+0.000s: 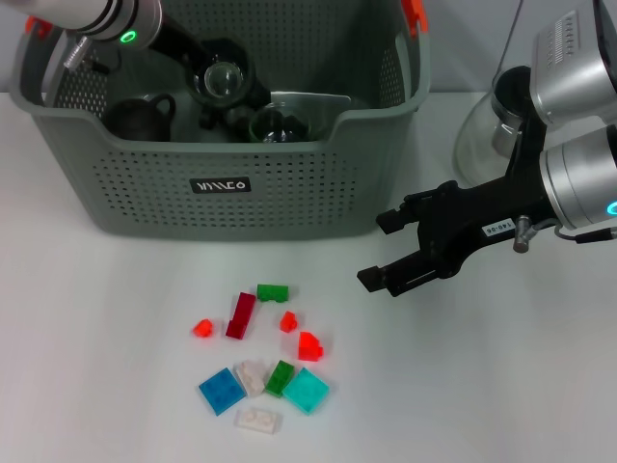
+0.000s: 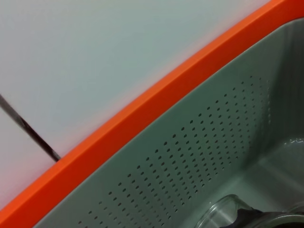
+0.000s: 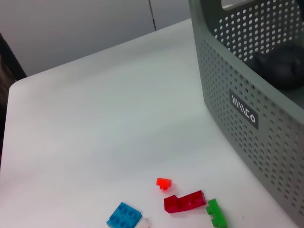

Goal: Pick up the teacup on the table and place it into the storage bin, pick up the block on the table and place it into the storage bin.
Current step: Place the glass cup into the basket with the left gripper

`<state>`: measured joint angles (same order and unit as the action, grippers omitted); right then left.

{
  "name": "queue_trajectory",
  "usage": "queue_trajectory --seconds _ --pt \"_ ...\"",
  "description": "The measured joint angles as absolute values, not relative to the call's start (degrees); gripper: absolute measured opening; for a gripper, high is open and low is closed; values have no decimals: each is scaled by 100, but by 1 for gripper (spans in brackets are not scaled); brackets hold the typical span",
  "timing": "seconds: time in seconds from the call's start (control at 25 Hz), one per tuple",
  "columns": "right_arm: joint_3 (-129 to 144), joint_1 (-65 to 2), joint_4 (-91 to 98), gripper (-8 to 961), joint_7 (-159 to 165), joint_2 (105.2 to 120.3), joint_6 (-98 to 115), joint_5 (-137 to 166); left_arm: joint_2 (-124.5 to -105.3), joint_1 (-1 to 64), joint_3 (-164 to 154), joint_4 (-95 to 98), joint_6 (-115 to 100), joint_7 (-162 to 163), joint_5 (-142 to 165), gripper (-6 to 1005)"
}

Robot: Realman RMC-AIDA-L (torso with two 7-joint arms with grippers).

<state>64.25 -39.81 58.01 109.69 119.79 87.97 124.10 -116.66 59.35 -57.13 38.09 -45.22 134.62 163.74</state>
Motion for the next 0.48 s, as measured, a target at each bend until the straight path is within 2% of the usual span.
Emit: queue_trajectory --seconds 0.32,0.48 --pt "6425 -3982 5801 944 10969 11979 8789 12410 -11701 5902 -5863 3811 -4510 13459 16374 85" --pt "6425 -3982 5801 944 10969 11979 8788 12413 -11715 5875 -5924 3826 -4483 13481 16374 162"
